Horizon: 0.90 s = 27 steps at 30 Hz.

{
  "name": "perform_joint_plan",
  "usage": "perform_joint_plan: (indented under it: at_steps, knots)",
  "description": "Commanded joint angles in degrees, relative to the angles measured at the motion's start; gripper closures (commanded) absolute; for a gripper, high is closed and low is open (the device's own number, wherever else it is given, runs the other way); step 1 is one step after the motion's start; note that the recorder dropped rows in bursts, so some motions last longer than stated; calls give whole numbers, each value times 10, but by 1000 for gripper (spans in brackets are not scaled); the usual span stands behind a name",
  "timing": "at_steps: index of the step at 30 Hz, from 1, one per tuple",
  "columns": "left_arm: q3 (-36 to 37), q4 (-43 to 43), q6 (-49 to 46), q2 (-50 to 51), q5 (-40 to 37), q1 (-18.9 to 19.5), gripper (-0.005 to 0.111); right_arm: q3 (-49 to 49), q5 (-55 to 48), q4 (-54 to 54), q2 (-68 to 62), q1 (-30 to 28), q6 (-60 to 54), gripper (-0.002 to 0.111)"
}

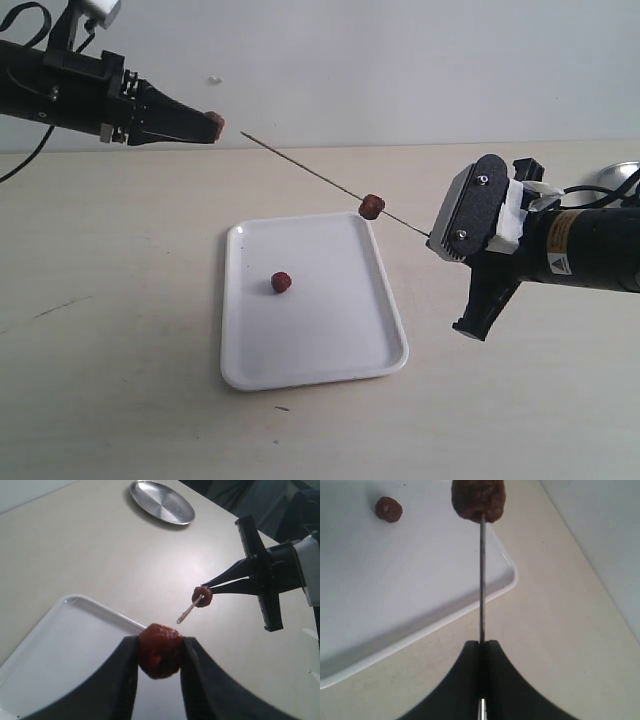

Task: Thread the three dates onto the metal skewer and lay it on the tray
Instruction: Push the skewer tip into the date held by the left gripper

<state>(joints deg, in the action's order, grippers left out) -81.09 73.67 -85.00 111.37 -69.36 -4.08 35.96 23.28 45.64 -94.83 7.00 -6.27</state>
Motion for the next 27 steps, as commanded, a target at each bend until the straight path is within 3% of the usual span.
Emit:
perform_joint_plan:
  at_steps: [1, 9, 16, 27]
  knots:
    - [-3, 35, -3, -8, -6, 0, 77, 0, 0, -6, 0, -1, 3, 108]
    - [-3, 33, 3, -8, -6, -2, 77, 0, 6, -6, 0, -1, 3, 108]
    - [-3, 29, -2, -8, -6, -29, 77, 0, 5, -6, 0, -1, 3, 108]
    - [-3, -6, -1, -8, -6, -26, 77, 0, 0, -6, 0, -1, 5, 108]
